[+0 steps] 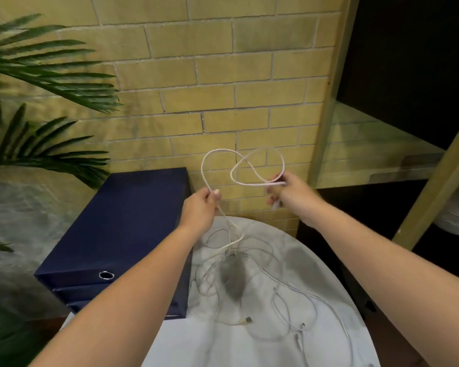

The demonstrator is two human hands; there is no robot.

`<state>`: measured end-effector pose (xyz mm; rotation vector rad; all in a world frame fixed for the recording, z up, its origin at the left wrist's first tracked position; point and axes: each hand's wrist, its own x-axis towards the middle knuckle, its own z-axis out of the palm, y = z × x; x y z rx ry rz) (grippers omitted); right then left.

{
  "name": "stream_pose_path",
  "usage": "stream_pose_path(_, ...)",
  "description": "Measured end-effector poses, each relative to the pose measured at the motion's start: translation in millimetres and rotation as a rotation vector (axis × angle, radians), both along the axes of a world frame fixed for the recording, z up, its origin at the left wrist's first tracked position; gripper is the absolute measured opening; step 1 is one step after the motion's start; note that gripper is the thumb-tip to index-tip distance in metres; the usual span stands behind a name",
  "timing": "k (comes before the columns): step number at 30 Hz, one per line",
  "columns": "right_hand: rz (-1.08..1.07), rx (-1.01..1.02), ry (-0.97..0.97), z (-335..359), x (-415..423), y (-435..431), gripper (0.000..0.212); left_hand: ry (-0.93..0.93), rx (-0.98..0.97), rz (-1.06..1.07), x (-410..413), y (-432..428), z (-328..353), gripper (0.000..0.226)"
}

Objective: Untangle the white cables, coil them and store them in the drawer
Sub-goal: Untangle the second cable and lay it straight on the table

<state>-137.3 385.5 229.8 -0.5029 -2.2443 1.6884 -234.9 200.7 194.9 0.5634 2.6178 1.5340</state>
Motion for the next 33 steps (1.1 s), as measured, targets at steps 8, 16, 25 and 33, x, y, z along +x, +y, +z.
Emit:
stream_pose_path(8,0.153,0.240,-0.146,-43.7,-34.2,-42.8,0.016,0.003,0.178,-0.133,4.6,15.8,52.2,0.031)
stream_pose_path(16,0.154,0.341,-0.111,-58.2,-36.5,-35.5,0.029,-0.123,0.505,-0.077,6.6,5.8,87.6,0.033)
stream_pose_path(25,0.097,0.188,0.010,-26.8,-34.4,-33.1,0.016,-0.175,0.652,-0.082,7.7,-11.2,99.4,0.032)
stream_pose_path(33,0.083,-0.201,0.101,20.1,-29.1,-36.1,0.016,-0.275,0.105,-0.198,24.7,-26.4,66.8,0.044)
